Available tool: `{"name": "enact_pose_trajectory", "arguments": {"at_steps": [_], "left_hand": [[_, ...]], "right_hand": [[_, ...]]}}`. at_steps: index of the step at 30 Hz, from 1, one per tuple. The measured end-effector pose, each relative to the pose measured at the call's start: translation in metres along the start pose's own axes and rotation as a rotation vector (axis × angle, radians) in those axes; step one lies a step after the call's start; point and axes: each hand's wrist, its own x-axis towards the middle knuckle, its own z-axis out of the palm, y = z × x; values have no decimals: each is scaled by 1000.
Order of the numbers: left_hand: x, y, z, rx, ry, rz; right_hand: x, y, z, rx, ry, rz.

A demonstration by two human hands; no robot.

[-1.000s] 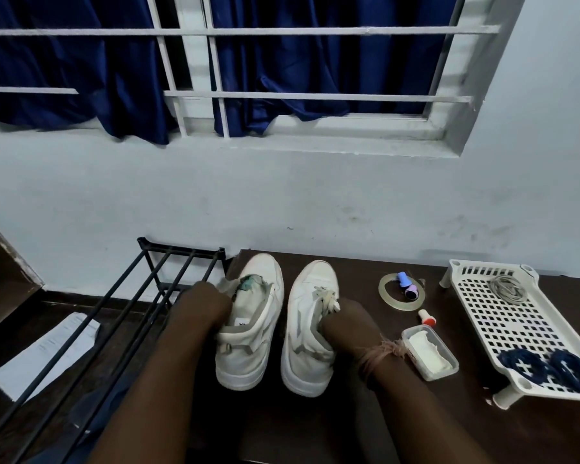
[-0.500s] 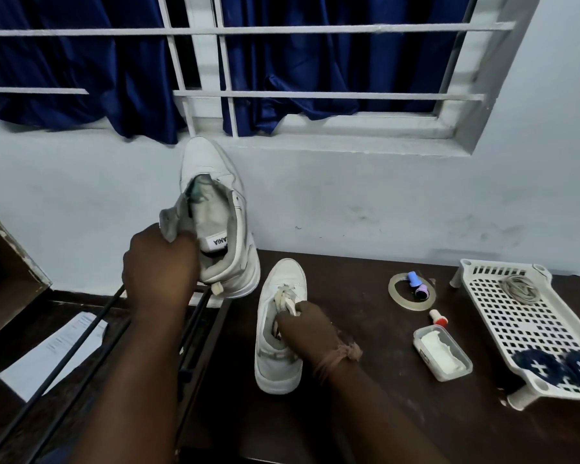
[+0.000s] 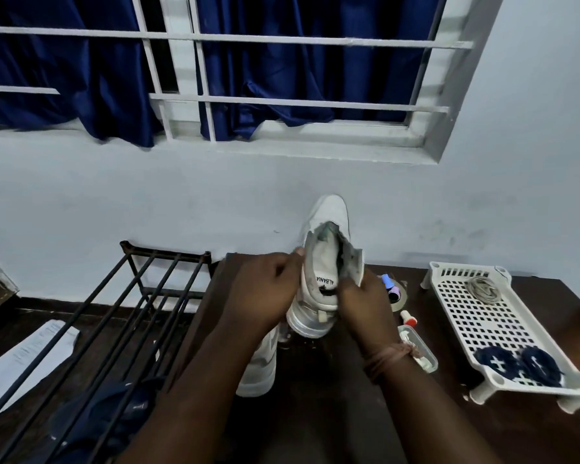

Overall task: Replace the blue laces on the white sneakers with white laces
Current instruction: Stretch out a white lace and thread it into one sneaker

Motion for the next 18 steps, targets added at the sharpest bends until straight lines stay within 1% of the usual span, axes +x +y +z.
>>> {"name": "enact_pose_trajectory", "arguments": {"at_steps": [1, 2, 3, 4, 5, 6, 8, 9, 13, 16, 18], "left_hand": [[3, -11, 4, 51, -29, -17], [6, -23, 7, 195, -64, -63], [7, -33, 8, 389, -145, -142], [7, -41, 7, 541, -242, -257], [6, -47, 7, 608, -316, -363], [5, -50, 8, 618, -376, -435], [1, -54, 13, 600, -428, -475], [-1, -56, 17, 605, -414, -460], [4, -74, 22, 662, -237, -361], [14, -85, 15, 655, -188, -355], [19, -91, 13, 659, -166, -328]], "right_hand": [[1, 7, -7, -31, 0, 52], [1, 13, -13, -66, -6, 99], [0, 20, -16, -99, -14, 131], [0, 28, -18, -132, -24, 149], [-1, 34, -20, -164, -37, 155], [-2, 40, -20, -194, -47, 156], [-2, 49, -22, -237, -53, 164], [-1, 52, -22, -247, -53, 174], [-3, 55, -20, -252, -52, 196], [-3, 59, -22, -246, -54, 199], [-2, 65, -25, -263, -88, 213]]}}
